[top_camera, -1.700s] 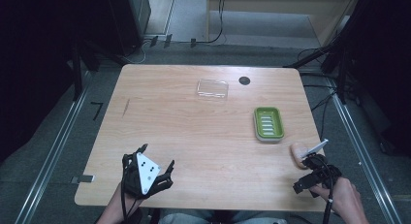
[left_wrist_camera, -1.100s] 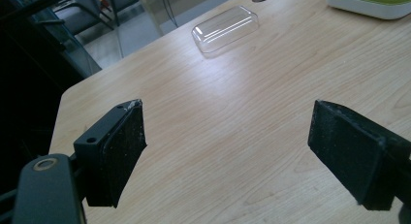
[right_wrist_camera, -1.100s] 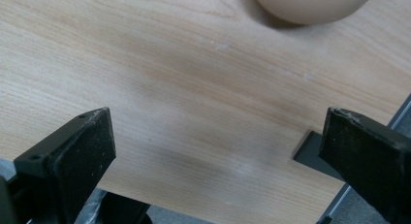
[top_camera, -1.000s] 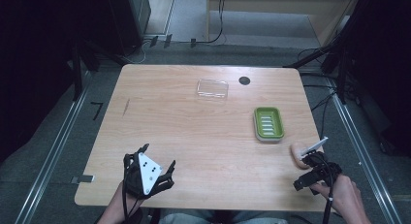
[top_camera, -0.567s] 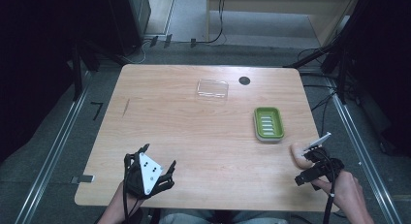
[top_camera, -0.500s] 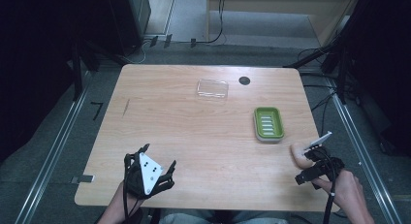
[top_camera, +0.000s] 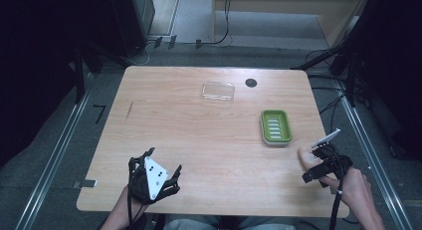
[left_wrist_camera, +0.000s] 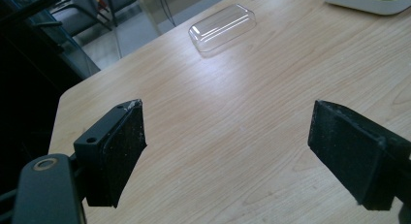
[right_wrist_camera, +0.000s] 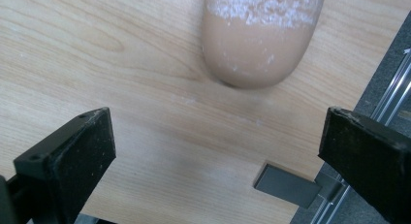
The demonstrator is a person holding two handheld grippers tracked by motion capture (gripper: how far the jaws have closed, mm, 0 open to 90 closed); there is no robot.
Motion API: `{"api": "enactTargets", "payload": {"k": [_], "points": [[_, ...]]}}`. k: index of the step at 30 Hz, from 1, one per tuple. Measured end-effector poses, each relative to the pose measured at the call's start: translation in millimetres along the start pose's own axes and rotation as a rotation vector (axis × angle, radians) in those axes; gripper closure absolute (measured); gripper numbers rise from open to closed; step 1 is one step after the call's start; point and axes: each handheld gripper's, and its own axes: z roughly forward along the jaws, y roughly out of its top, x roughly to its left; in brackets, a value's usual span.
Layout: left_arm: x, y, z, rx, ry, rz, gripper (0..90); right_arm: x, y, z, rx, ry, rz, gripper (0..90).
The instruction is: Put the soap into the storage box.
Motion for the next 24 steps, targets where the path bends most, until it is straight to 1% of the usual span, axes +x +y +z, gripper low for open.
{"api": "enactTargets", "payload": {"k": [2, 5, 8, 16, 19, 20, 24], "points": [[-0.1, 0.0, 0.1, 0.000, 0.000, 0.000, 14.1, 0.0, 2.3, -0.2, -0.003, 0.000, -0.007, 0.0], [-0.3, 0.1, 0.2, -0.001, -0.002, 0.002, 14.1, -0.5, 6.1, -1.2, -0.003, 0.000, 0.000, 0.0], [-0.2, 0.2, 0.2, 0.000, -0.001, 0.002, 14.1, -3.2, 10.6, -0.5, -0.005, -0.001, -0.006, 0.0], [-0.6, 0.4, 0.8, 0.002, -0.002, 0.002, 14.1, -11.5, 22.9, 2.7, 0.002, 0.006, 0.016, 0.0], [-0.5, 0.5, 0.8, 0.003, -0.003, 0.002, 14.0, -14.2, 26.4, 4.4, 0.008, 0.003, 0.016, 0.0], [-0.6, 0.5, 0.8, 0.003, -0.002, 0.001, 14.1, -14.6, 27.7, 4.4, 0.014, 0.001, 0.024, 0.0], [-0.7, 0.5, 1.0, 0.004, -0.003, 0.002, 14.0, -17.5, 30.5, 4.5, 0.009, -0.001, 0.022, 0.0]]}}
